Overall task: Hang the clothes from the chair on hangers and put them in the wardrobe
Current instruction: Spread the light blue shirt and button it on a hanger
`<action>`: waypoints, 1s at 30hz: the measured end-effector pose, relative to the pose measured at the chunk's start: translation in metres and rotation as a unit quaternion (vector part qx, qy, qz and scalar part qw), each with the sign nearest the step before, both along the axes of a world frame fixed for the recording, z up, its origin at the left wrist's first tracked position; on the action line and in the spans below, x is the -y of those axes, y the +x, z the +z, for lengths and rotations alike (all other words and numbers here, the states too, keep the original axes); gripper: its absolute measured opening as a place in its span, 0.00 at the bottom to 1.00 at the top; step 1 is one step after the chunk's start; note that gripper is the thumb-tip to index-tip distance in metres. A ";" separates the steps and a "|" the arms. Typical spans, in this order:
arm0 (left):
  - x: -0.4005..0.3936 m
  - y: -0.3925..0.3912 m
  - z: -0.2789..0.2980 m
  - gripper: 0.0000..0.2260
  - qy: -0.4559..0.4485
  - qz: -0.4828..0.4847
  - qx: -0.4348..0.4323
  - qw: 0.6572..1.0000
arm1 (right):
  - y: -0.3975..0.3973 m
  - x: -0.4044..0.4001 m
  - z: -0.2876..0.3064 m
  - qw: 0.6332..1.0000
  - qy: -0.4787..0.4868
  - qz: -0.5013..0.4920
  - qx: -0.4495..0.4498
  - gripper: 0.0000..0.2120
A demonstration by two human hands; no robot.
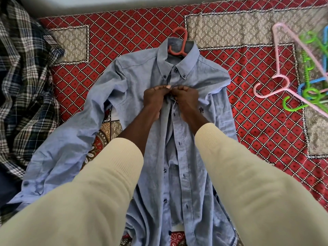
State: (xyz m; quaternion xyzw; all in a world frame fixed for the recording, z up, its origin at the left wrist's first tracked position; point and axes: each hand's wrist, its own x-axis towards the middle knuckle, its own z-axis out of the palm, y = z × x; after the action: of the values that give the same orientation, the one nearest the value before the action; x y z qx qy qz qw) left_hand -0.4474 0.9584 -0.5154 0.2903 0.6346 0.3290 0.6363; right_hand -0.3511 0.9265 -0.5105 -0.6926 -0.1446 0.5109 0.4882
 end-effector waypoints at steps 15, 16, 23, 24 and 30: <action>-0.007 0.003 0.002 0.06 -0.027 -0.026 -0.045 0.998 | -0.004 0.006 -0.008 0.999 0.017 0.015 0.030 0.07; -0.006 0.002 0.002 0.07 -0.025 -0.030 -0.037 0.999 | -0.003 0.007 -0.008 0.999 0.015 0.016 0.026 0.07; -0.007 0.004 0.000 0.10 -0.006 -0.041 -0.060 0.997 | 0.006 0.003 -0.001 0.999 0.011 0.042 -0.031 0.07; -0.007 0.005 0.001 0.10 -0.005 -0.047 -0.069 0.996 | 0.008 0.002 -0.001 0.998 0.002 0.049 -0.026 0.08; -0.007 0.003 -0.001 0.08 0.025 0.027 -0.073 0.997 | 0.010 -0.003 -0.002 1.000 -0.030 -0.008 0.001 0.07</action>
State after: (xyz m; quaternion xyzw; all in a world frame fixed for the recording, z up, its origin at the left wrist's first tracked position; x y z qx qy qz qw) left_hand -0.4440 0.9656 -0.5161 0.3121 0.6783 0.3402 0.5716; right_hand -0.3414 0.9290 -0.5129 -0.7087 -0.1242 0.5106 0.4708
